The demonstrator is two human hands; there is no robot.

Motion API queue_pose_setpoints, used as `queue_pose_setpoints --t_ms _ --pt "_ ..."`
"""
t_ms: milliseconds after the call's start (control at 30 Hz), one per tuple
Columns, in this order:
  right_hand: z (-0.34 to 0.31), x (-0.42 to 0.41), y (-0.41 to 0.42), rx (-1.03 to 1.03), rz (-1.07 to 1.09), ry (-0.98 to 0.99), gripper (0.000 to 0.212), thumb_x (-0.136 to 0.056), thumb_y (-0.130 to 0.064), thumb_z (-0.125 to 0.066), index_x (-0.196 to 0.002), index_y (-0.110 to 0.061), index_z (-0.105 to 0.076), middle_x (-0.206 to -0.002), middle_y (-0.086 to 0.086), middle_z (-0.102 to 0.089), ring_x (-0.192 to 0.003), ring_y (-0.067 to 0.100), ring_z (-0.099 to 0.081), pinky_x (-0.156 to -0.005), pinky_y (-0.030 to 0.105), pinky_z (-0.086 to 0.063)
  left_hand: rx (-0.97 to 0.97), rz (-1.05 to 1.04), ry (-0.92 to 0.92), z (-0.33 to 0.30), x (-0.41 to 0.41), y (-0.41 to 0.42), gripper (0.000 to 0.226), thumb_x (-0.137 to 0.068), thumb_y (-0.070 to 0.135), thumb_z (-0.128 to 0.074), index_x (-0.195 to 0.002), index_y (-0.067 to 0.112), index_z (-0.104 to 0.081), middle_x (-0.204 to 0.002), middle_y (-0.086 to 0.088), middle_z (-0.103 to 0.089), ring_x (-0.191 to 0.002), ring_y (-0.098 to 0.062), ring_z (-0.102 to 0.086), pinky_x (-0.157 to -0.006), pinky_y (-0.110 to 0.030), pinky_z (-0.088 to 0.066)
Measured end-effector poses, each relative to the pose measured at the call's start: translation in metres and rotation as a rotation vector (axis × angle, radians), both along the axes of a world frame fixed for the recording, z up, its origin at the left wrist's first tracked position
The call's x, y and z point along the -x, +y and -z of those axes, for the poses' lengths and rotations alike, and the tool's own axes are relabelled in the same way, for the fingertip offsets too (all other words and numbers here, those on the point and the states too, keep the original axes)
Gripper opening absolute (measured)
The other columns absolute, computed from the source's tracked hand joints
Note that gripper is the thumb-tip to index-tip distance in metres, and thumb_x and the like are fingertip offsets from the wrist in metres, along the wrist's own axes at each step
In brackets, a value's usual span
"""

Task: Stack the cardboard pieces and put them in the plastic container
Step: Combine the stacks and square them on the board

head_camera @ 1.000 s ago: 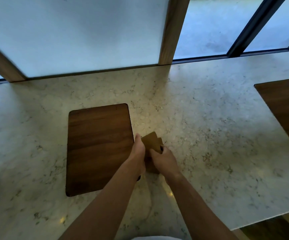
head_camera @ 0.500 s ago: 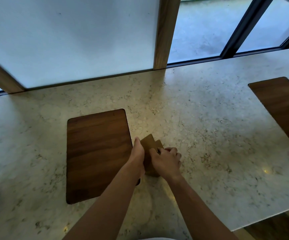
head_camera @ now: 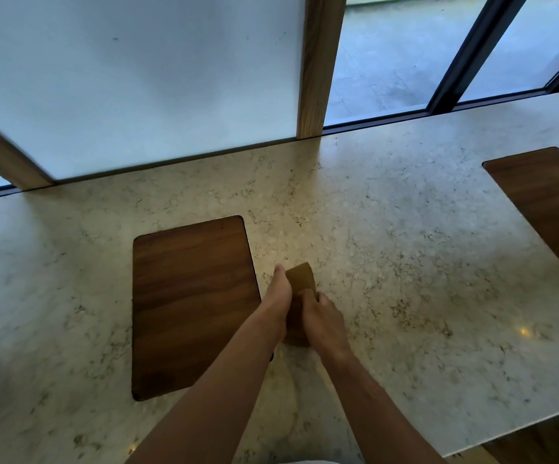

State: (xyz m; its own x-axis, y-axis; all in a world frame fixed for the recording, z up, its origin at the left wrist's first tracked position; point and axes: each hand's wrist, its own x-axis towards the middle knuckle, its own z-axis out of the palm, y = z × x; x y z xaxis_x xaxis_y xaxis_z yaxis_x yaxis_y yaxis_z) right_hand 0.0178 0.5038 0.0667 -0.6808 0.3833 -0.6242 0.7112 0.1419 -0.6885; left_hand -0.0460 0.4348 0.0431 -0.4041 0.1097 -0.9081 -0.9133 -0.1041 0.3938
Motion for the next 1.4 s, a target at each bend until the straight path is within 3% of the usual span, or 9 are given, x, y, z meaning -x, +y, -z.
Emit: queue_pose_setpoints --t_ms 100,200,367,600,833,1100,1167,1233,1400 --pt "0.004 0.005 0.01 0.11 0.099 -0.044 0.055 -0.091 -0.061 -0.037 -0.1 -0.019 -0.071 -0.099 0.009 -0.071 -0.091 0.026 -0.067 -0.087 0.046 -0.056 -0.003 0.036 0.003 0.0 0.002 0.0 0.074 -0.097 0.077 -0.031 -0.096 0.016 -0.074 -0.067 -0.008 -0.08 -0.083 -0.027 -0.073 -0.062 -0.034 -0.054" --pt "0.006 0.009 0.021 0.298 0.218 -0.102 0.042 -0.096 -0.058 -0.042 -0.088 -0.024 -0.066 -0.099 0.011 -0.07 -0.092 0.027 -0.066 -0.079 0.04 -0.054 0.034 0.065 0.021 0.001 0.003 0.001 0.065 -0.099 0.073 -0.035 -0.104 0.018 -0.068 -0.089 -0.012 -0.076 -0.084 -0.029 -0.071 -0.058 -0.034 -0.054" --pt "0.01 0.009 0.016 0.432 0.18 -0.123 0.043 -0.104 -0.048 -0.034 -0.118 -0.02 -0.063 -0.114 0.014 -0.068 -0.104 0.029 -0.065 -0.09 0.046 -0.057 0.03 0.068 0.03 0.009 -0.009 0.005 0.06 -0.097 0.073 -0.043 -0.102 0.02 -0.072 -0.101 -0.014 -0.074 -0.093 -0.031 -0.069 -0.069 -0.04 -0.052" --pt "0.016 0.008 0.016 0.369 0.096 -0.161 0.04 -0.097 -0.046 -0.049 -0.106 -0.011 -0.068 -0.106 0.016 -0.073 -0.1 0.032 -0.068 -0.097 0.051 -0.055 0.169 0.202 0.257 0.02 -0.032 -0.001 0.073 -0.099 0.07 -0.035 -0.105 0.008 -0.074 -0.106 -0.014 -0.076 -0.104 -0.031 -0.071 -0.098 -0.045 -0.057" --pt "0.023 0.005 0.031 0.497 0.129 -0.15 0.027 -0.078 -0.014 -0.07 -0.1 0.0 -0.073 -0.097 0.023 -0.077 -0.094 0.039 -0.073 -0.072 0.044 -0.063 0.219 0.252 0.374 0.03 -0.042 -0.005 0.074 -0.102 0.063 -0.04 -0.13 -0.002 -0.06 -0.124 -0.024 -0.07 -0.115 -0.039 -0.068 -0.103 -0.052 -0.054" --pt "0.025 0.006 0.029 0.544 0.033 -0.164 0.049 -0.08 -0.02 -0.083 -0.116 0.009 -0.065 -0.104 0.026 -0.075 -0.096 0.039 -0.074 -0.086 0.053 -0.061 0.109 0.054 0.354 0.044 -0.046 -0.017 0.066 -0.099 0.06 -0.048 -0.127 0.002 -0.059 -0.115 -0.016 -0.073 -0.103 -0.031 -0.073 -0.089 -0.042 -0.063" --pt "0.028 0.007 0.025 0.473 -0.02 -0.17 0.056 -0.076 -0.023 -0.085 -0.12 0.006 -0.064 -0.105 0.023 -0.075 -0.096 0.036 -0.074 -0.087 0.05 -0.061 0.061 0.023 0.38 0.048 -0.05 -0.024 0.06 -0.094 0.063 -0.048 -0.122 0.011 -0.062 -0.105 -0.007 -0.074 -0.092 -0.02 -0.074 -0.074 -0.029 -0.063" --pt "0.031 0.008 0.018 0.375 -0.061 -0.164 0.075 -0.064 -0.032 -0.089 -0.125 0.003 -0.061 -0.109 0.02 -0.074 -0.098 0.035 -0.073 -0.088 0.049 -0.061 0.011 0.013 0.426 0.053 -0.054 -0.031 0.062 -0.087 0.063 -0.046 -0.121 0.014 -0.065 -0.105 -0.005 -0.076 -0.094 -0.018 -0.076 -0.076 -0.028 -0.063" --pt "0.029 0.01 -0.002 0.127 -0.134 -0.176 0.114 -0.044 -0.054 -0.085 -0.137 -0.005 -0.041 -0.123 0.016 -0.062 -0.108 0.033 -0.065 -0.09 0.048 -0.059 -0.066 -0.068 0.447 0.06 -0.059 -0.045 0.041 -0.108 0.046 -0.036 -0.122 0.018 -0.063 -0.102 0.002 -0.073 -0.083 -0.002 -0.073 -0.065 -0.012 -0.056"
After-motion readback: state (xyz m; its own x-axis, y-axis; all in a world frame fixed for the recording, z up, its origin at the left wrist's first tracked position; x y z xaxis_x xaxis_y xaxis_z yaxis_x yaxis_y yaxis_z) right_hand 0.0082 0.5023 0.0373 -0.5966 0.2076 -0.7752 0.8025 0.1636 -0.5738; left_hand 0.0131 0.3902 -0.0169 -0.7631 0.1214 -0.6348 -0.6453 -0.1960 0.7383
